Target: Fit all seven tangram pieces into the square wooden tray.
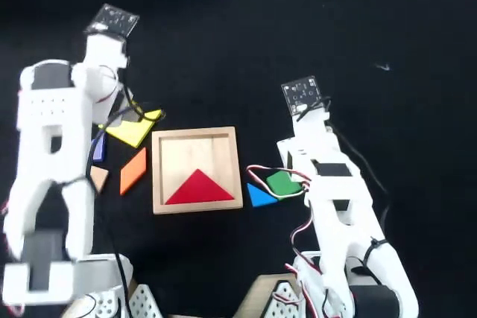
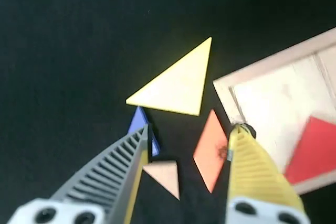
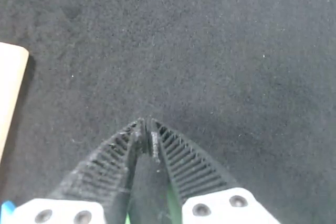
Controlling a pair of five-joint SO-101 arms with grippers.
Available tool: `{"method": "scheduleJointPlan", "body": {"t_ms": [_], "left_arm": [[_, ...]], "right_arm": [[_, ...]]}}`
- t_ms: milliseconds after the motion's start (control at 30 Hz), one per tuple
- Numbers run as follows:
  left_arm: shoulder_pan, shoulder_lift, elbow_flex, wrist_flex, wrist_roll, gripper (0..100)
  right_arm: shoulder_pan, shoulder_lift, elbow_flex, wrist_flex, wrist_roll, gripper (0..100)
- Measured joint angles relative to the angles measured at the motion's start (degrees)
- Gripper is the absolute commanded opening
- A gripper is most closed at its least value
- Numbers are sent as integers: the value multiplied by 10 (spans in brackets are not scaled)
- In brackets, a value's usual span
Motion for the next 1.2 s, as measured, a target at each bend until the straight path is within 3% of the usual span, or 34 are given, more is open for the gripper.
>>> {"method": "scheduleJointPlan", "body": {"t_ms": [300,533,667,767,1200], "left_arm": [[-5,240,-147,-9,-290,322],[-15,351,-271,4,-321,322],[-16,392,-286,85,-418,322],[-16,427,-297,96,-463,322],[-15,493,-343,102,-476,322]], "right_arm": [[0,0,0,0,0,15],[0,0,9,-19,0,15],[-1,0,25,-45,21,15],[-26,0,33,-47,47,15],[-41,0,40,-48,80,15]]}}
